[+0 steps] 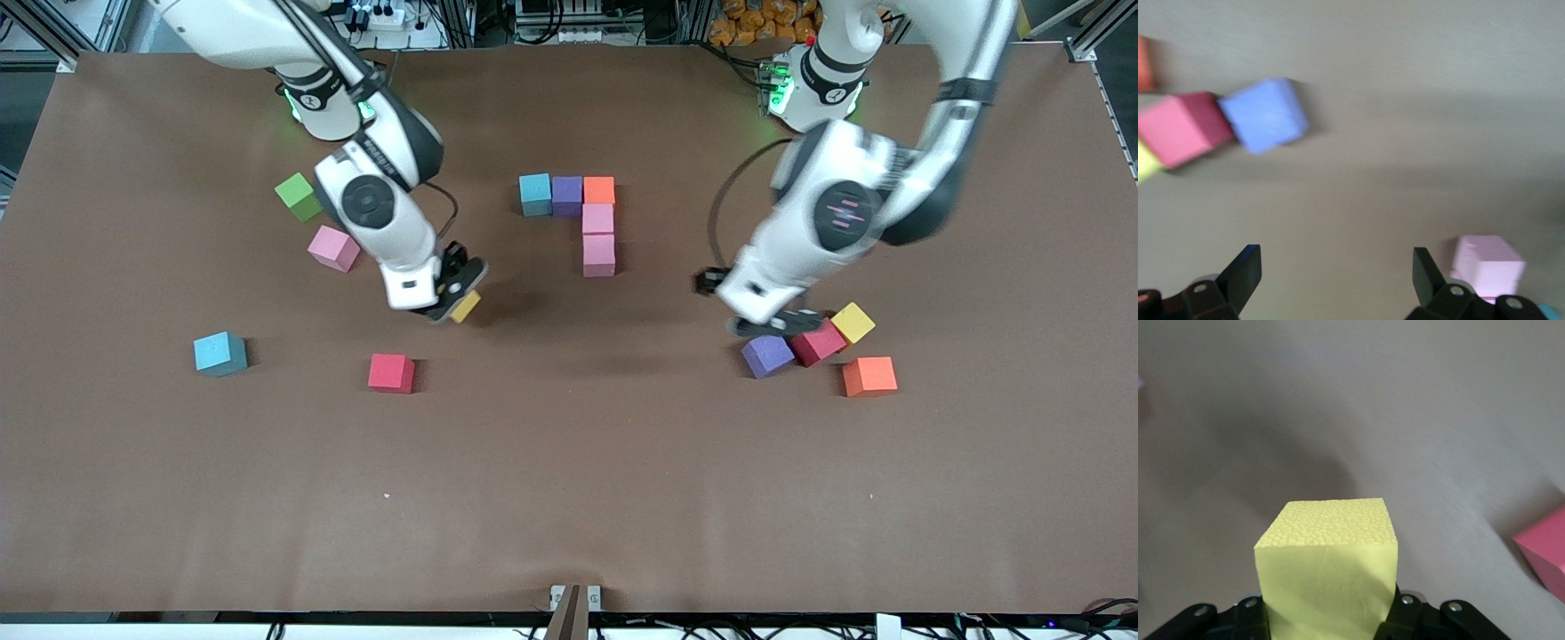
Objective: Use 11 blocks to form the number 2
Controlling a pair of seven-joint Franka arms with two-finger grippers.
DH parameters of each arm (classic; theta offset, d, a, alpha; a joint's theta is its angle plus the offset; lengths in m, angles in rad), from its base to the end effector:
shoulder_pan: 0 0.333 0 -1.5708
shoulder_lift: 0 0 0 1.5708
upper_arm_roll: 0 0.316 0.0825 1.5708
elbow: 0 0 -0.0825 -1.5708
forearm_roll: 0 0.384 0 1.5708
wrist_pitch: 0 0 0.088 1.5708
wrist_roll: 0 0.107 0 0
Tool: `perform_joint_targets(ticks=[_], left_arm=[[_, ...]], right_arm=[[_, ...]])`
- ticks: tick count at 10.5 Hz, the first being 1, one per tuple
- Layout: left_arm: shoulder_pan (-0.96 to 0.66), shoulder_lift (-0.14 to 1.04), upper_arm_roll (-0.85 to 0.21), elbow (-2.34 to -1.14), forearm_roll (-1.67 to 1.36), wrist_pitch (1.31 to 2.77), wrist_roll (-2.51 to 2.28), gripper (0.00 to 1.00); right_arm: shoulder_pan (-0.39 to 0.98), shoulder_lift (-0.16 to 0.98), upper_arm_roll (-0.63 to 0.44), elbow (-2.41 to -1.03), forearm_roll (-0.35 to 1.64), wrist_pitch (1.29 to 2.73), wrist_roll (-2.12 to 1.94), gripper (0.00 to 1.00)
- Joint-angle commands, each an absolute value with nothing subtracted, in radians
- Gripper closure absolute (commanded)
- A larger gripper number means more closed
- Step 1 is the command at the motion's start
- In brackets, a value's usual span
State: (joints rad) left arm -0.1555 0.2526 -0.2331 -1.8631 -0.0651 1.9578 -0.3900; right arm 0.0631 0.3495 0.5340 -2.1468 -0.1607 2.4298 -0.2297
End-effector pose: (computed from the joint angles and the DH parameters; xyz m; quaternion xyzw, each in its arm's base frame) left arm 0.5561 -0.2251 0.3746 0.9953 0.0166 -0.0921 0.0251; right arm 0.4708 0.3169 0.2587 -0.8946 -0.4455 0.0110 0.0342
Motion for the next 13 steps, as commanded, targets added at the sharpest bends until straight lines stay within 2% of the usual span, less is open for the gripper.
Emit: perform_joint_targets(ticks=[1, 3, 5, 8, 13], left_arm=[[-0.004, 0.198, -0.247, -1.898, -0.037, 1.908, -0.126, 0.00], [0.081, 0.209, -0.247, -1.923, 0.088, 1.910, 0.145, 0.00], [0.118, 0.199, -0.252, -1.977, 0.181, 1.934, 0.170, 0.00], [0.216, 0.193, -0.253, -2.104, 0.181, 2.110, 0.352, 0.00], [0.229, 0.140, -0.252, -2.229, 0.183, 2.192, 0.443, 0.00]], right_arm=[[0.145, 0.405, 0.531, -2.080, -0.156, 2.411, -0.242, 0.59], [0.231, 0.464, 0.529, -2.005, -0.164, 2.389, -0.242, 0.59], [0.302, 0.527, 0.526, -1.929, -0.216, 2.341, -0.242, 0.59], [0.350, 0.615, 0.526, -1.836, -0.351, 2.283, -0.244, 0.59], [0.397, 0.657, 0.525, -1.809, -0.428, 2.284, -0.308, 0.59]])
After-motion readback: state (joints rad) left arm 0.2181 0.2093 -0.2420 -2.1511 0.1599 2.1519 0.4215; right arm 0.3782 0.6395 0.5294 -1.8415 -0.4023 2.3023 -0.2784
